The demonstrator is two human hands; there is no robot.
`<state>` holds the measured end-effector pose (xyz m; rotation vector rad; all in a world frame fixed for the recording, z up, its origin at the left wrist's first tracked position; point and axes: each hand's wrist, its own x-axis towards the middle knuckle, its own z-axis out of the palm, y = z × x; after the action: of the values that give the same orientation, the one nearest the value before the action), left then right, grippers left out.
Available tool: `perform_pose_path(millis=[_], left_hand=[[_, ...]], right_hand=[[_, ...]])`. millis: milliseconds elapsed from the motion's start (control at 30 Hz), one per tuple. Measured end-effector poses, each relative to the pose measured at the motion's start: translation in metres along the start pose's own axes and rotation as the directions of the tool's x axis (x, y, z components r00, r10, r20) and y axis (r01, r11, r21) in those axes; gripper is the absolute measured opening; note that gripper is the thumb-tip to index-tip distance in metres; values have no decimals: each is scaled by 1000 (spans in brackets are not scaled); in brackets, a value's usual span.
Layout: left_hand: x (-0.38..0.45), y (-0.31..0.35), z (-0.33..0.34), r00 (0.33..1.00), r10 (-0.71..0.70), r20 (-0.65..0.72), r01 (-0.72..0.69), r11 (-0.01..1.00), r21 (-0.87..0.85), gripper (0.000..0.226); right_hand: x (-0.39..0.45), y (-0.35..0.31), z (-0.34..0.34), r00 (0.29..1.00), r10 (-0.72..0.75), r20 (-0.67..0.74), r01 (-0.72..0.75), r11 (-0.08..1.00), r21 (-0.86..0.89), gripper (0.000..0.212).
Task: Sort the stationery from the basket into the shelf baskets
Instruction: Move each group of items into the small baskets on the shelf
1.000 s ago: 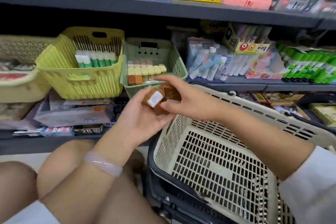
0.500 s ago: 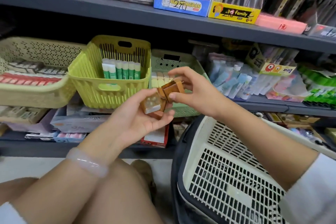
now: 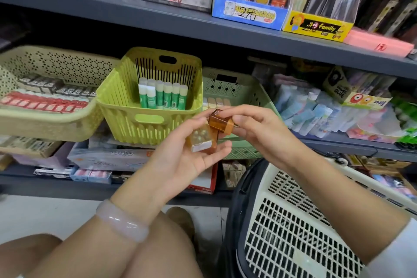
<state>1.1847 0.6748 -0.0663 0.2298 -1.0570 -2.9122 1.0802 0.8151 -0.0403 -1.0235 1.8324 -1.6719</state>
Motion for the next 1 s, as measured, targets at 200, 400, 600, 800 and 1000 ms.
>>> perform_pose_path(millis=[200, 400, 600, 800, 1000], left_hand=[[0, -6, 5, 999, 47, 12, -48, 995, 92, 35], [-1, -7, 9, 997, 79, 24, -82, 982, 172, 39], [-3, -7, 6, 992, 97, -82, -78, 975, 206, 38], [-3, -7, 1, 987, 54, -152, -24, 980, 196, 19], [0, -5, -2, 983, 10, -184, 18, 988, 153, 17]], right_hand=[[0, 4, -2, 993, 113, -43, -111, 993, 46, 43], [5, -2, -13, 969, 176, -175, -161, 982, 100, 26], [47, -1, -36, 920, 220, -323, -378, 713, -591, 27], [78, 20, -18, 841, 461, -283, -454, 316, -833, 34], [86, 32, -13, 857, 450, -252, -447, 403, -799, 21]])
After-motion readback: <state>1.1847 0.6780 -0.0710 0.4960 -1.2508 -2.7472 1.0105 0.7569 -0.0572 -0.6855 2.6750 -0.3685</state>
